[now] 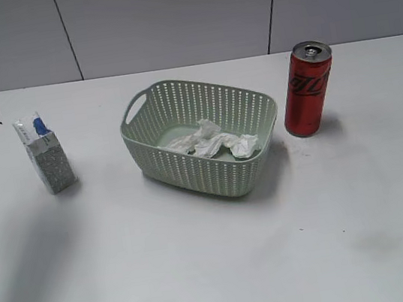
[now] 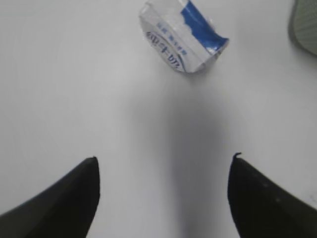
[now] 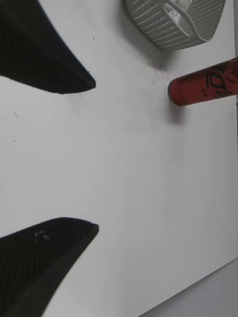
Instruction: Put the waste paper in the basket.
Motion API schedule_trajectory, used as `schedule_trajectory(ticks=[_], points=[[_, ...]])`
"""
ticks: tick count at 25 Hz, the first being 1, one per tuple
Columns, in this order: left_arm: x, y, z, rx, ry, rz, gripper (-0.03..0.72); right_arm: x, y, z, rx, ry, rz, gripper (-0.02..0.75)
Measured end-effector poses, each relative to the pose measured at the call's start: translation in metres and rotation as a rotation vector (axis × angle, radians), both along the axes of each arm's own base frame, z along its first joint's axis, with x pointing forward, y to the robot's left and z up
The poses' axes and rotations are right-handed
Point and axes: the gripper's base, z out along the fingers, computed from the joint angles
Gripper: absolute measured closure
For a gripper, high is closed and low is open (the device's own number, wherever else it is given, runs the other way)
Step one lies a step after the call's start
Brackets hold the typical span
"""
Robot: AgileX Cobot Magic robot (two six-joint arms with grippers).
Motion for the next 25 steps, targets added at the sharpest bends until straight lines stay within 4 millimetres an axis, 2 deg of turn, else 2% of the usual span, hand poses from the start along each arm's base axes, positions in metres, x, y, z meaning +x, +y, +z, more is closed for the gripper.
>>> schedule_trajectory(ticks=[5, 8, 11, 18, 25], points=[[-0.027, 0.019, 0.021, 0.013, -0.060, 0.039, 0.097, 0.000, 0.000, 0.000, 0.000, 0.000, 0.000, 0.149], [-0.057, 0.027, 0.031, 0.035, -0.099, 0.039, 0.097, 0.000, 0.000, 0.000, 0.000, 0.000, 0.000, 0.149], [-0.092, 0.032, 0.033, 0.033, -0.120, 0.040, 0.097, 0.000, 0.000, 0.000, 0.000, 0.000, 0.000, 0.149], [-0.170, 0.043, 0.024, 0.015, -0.234, 0.046, 0.097, 0.000, 0.000, 0.000, 0.000, 0.000, 0.000, 0.149], [-0.232, 0.051, 0.002, -0.014, -0.383, 0.061, 0.097, 0.000, 0.000, 0.000, 0.000, 0.000, 0.000, 0.149]])
